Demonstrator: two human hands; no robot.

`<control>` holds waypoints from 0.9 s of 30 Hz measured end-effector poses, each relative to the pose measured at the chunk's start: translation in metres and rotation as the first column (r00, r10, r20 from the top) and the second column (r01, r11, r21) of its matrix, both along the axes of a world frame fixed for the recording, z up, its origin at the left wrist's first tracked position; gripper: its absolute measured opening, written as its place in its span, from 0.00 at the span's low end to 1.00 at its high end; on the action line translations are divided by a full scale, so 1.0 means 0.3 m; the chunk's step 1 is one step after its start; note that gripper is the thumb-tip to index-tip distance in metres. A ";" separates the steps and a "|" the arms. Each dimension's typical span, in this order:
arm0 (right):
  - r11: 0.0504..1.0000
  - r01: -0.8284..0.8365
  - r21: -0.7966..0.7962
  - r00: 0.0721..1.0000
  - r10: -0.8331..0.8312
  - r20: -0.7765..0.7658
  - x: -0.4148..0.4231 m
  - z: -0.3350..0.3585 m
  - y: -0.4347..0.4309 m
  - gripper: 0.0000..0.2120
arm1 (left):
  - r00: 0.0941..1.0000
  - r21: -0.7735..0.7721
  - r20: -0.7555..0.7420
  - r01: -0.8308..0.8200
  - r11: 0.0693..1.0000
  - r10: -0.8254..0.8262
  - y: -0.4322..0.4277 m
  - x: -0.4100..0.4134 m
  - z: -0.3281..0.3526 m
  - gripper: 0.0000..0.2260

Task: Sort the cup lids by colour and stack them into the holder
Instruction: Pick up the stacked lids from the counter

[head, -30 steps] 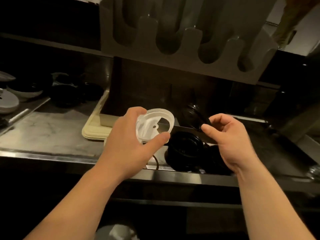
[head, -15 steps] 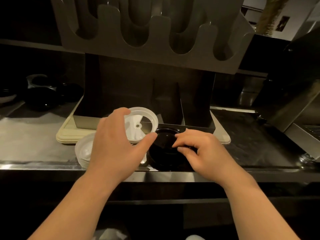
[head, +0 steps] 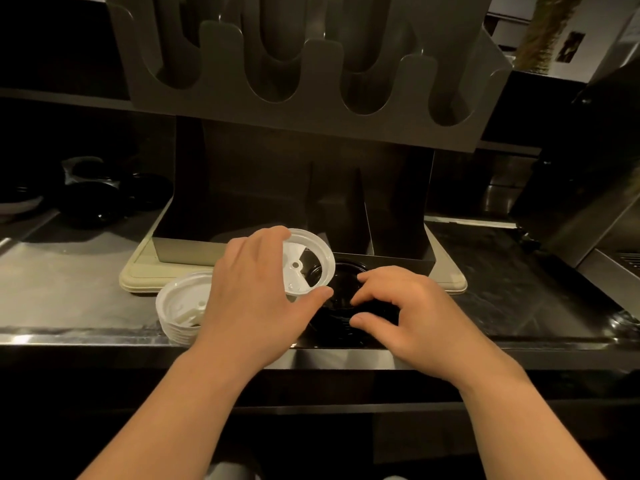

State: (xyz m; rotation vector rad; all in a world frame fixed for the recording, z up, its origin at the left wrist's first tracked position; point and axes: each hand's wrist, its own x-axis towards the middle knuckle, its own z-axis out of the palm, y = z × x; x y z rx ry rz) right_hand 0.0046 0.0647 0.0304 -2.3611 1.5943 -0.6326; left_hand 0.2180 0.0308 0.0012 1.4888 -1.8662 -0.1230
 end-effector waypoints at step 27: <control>0.997 0.068 0.045 0.997 -0.070 0.042 0.018 0.015 -0.004 0.09 | 0.934 -0.053 0.284 -0.209 0.976 0.216 0.047 0.029 0.013 0.21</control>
